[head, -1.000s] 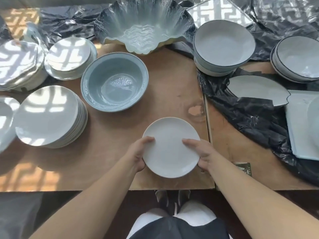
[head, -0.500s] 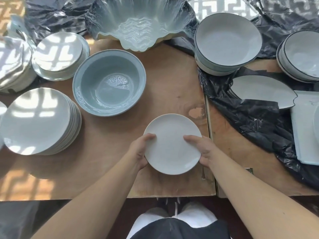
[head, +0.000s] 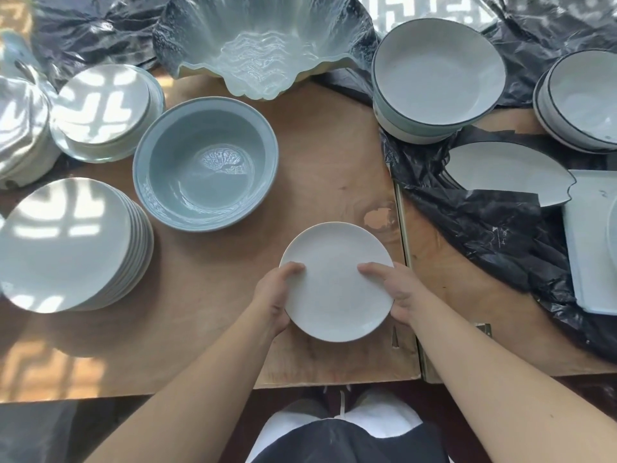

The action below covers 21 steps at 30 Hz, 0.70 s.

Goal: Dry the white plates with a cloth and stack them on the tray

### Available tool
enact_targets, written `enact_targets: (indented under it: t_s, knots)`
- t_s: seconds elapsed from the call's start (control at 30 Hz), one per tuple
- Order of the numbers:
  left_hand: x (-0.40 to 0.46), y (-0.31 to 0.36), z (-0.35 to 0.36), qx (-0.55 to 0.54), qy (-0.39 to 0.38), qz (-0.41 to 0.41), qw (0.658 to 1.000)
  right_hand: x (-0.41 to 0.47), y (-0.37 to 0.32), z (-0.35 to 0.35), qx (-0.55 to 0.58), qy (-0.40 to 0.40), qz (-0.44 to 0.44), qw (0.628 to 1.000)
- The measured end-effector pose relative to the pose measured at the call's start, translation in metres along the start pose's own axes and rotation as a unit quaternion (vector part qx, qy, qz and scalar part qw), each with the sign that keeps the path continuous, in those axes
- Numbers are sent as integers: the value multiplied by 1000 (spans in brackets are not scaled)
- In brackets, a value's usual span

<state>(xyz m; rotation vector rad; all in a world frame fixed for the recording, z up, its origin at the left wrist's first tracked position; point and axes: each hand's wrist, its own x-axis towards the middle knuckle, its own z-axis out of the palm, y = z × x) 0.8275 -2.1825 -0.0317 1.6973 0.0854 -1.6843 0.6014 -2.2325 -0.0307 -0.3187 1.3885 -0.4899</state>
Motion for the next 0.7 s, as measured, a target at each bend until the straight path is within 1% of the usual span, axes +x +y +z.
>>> enact_targets:
  t_s: [0.1,0.27,0.4,0.5,0.57,0.6,0.67,0.7]
  knots:
    - [0,2,-3,42,-5,5,999,-4,0,1,-14,19,-15,1000]
    - [-6,4,-6,99,-12,35,994,-16,1,1,-92,70,-58,992]
    - [-16,5,-12,104,-13,73,992,-23,0,4,-159,121,-115,973]
    - [-22,7,-24,142,1,113,983,-33,-1,0,-228,133,-157,952]
    - [-29,6,-33,206,24,157,965,-40,3,-6,-302,152,-174,925]
    - [-34,4,-36,258,36,181,948,-45,6,-9,-344,165,-177,907]
    - [-39,0,-42,365,56,231,900,-54,16,-13,-411,188,-195,871]
    - [-42,-3,-44,402,69,244,880,-59,21,-14,-442,196,-198,853]
